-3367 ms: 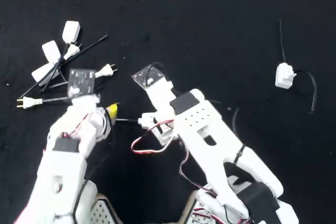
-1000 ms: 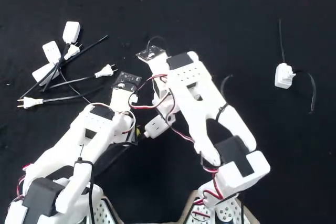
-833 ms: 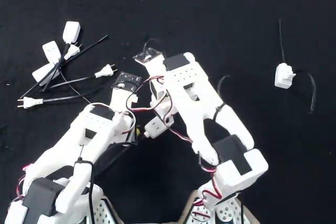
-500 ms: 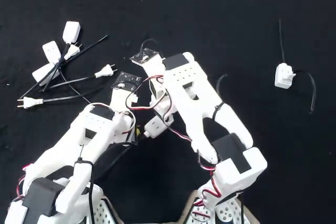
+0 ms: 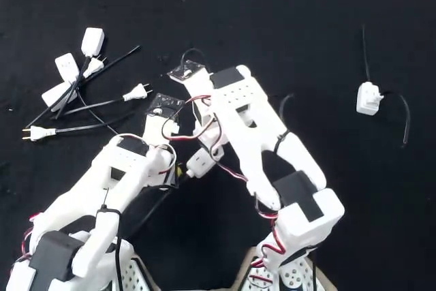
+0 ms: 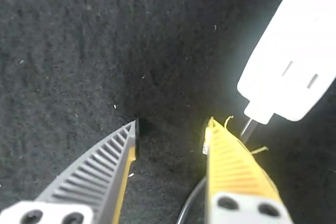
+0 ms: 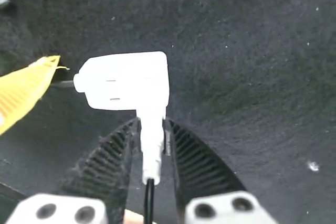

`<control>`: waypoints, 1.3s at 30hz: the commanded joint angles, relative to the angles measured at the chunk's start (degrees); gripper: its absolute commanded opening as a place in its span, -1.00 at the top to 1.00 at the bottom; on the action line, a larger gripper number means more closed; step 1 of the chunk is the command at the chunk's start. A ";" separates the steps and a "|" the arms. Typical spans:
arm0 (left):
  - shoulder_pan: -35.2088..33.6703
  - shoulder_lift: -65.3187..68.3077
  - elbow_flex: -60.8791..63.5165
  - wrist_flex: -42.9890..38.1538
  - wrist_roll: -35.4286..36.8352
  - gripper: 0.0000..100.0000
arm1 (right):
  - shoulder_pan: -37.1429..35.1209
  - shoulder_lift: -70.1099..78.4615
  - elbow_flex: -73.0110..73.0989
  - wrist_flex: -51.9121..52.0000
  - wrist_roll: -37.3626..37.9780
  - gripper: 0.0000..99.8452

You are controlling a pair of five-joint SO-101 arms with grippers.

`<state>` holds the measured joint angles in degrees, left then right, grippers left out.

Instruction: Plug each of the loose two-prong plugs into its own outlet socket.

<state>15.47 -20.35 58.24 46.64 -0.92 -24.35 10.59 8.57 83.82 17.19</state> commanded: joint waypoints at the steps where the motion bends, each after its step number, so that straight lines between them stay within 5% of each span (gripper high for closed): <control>1: 1.71 -0.88 -0.66 0.35 -0.70 0.56 | -0.88 -2.51 -6.02 4.66 0.09 0.98; 39: 1.63 -0.88 -0.66 0.35 -0.35 0.56 | -4.57 3.21 -0.66 -2.99 2.20 0.98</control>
<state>15.47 -20.35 58.24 46.64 -0.92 -27.60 15.08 5.23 83.91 19.38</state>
